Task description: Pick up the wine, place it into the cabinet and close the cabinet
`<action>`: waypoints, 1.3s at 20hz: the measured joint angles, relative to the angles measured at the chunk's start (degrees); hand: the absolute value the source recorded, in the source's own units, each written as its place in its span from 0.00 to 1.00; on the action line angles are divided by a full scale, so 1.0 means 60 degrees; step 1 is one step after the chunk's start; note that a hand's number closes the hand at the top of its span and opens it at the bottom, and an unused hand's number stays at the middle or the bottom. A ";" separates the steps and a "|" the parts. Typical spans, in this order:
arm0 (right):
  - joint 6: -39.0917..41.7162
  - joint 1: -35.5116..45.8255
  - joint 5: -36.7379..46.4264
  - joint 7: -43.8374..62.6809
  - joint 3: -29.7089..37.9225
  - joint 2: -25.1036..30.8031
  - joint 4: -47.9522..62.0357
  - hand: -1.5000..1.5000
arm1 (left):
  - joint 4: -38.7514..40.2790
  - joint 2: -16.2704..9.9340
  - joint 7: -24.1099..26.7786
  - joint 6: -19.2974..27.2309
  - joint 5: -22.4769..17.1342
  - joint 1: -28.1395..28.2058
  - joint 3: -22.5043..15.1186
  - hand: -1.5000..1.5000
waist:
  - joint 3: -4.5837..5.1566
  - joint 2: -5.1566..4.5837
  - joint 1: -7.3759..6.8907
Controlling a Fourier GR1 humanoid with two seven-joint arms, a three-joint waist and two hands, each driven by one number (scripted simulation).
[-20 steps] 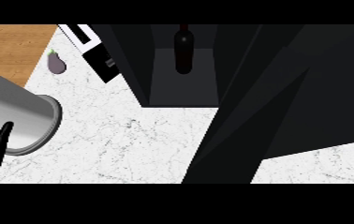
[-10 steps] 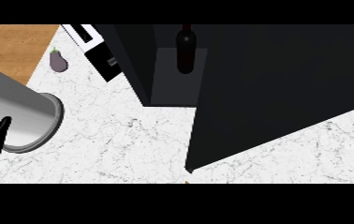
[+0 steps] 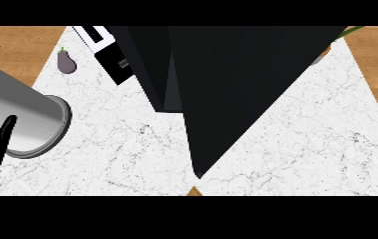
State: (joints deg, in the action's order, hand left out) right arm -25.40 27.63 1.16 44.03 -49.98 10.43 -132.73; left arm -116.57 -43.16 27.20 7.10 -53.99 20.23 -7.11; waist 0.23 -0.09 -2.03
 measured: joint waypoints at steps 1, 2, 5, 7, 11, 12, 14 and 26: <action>-0.0142 0.0278 -0.0200 -0.0031 0.0086 -0.0038 0.0141 1.00 | -0.0070 0.0025 -0.0062 0.0060 0.0028 -0.0053 -0.0057 0.00 | 0.0001 -0.0007 -0.0034; -0.0248 0.0608 -0.0401 -0.0090 0.0180 -0.0172 0.0425 1.00 | -0.0065 0.0045 -0.0109 0.0084 0.0030 -0.0091 -0.0064 0.00 | -0.0004 -0.0014 -0.0065; -0.0642 0.2068 -0.0867 -0.0227 0.0587 -0.0970 0.1798 1.00 | -0.0013 0.0195 -0.0169 0.0176 0.0088 -0.0233 -0.0102 0.00 | -0.0005 -0.0020 -0.0095; -0.0816 0.3081 -0.1284 -0.0350 0.1086 -0.1260 0.2702 1.00 | 0.0064 0.0259 -0.0281 0.0292 0.0117 -0.0456 -0.0099 0.00 | -0.0007 -0.0031 -0.0087; -0.0921 0.4828 -0.2059 -0.0775 0.1947 -0.1551 0.4540 1.00 | 0.0279 0.0430 -0.0339 0.0295 0.0208 -0.0624 -0.0018 0.00 | -0.0015 -0.0028 -0.0071; -0.0812 0.5131 -0.2155 -0.0986 0.2136 -0.1592 0.5003 1.00 | 0.0327 0.0480 -0.0312 0.0230 0.0234 -0.0598 0.0007 0.00 | -0.0016 -0.0028 -0.0061; -0.0585 0.5745 -0.2119 -0.1287 0.2465 -0.1648 0.5867 1.00 | 0.0444 0.0568 -0.0324 0.0208 0.0271 -0.0674 0.0055 0.00 | -0.0018 -0.0028 -0.0015; 0.0938 0.7264 -0.2245 -0.3275 0.4365 -0.1742 1.0081 1.00 | 0.0386 0.0957 -0.0634 0.0041 0.0641 -0.0545 0.0353 0.00 | -0.0022 0.0026 0.0088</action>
State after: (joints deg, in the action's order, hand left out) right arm -19.77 71.22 -12.31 24.38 -23.79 -0.02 -72.25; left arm -114.25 -37.42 23.40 7.35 -50.15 16.95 -4.99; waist 0.09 0.06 -1.50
